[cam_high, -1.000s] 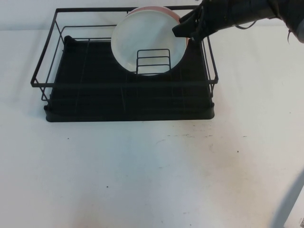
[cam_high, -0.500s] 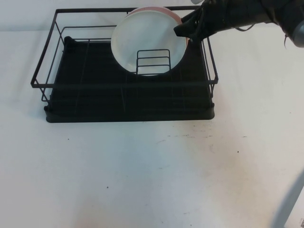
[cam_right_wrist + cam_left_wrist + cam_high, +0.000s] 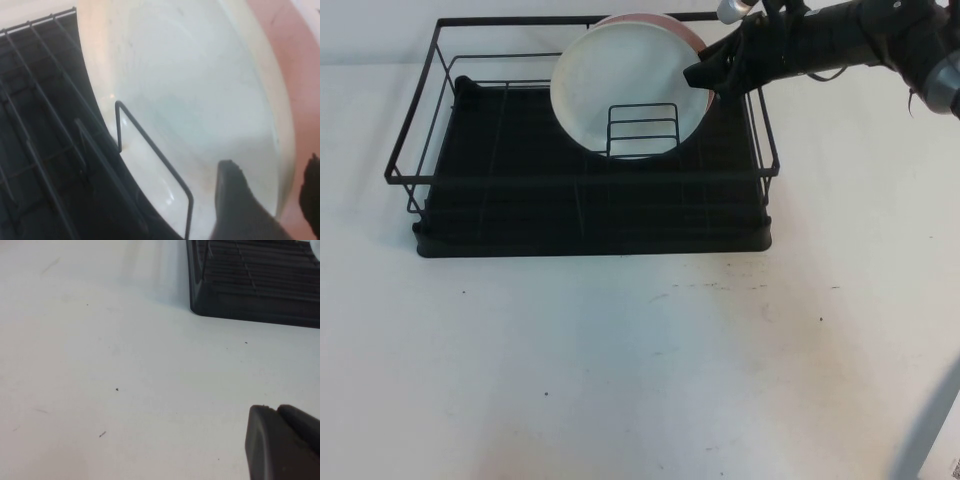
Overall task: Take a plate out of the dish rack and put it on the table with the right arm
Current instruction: Grasp the plate from the shelf
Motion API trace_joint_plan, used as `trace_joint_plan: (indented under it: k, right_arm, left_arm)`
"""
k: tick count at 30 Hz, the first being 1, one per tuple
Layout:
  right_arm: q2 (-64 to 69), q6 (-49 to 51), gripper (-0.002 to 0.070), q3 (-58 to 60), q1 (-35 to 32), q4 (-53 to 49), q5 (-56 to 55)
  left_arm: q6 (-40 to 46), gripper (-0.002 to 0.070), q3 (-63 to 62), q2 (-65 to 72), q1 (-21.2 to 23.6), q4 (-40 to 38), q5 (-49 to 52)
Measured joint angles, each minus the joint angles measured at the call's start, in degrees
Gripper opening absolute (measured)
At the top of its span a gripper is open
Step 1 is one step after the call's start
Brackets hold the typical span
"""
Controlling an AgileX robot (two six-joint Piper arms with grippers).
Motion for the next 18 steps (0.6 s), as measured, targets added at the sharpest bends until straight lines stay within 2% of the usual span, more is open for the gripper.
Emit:
trace_joint_plan:
  k: [18]
  right_arm:
    - [0.2,-1.9,0.0258,0.0,0.0,2.9,-2.3]
  left_arm:
    - [0.0,-0.0004,0.0,0.0,0.0,0.0,0.0]
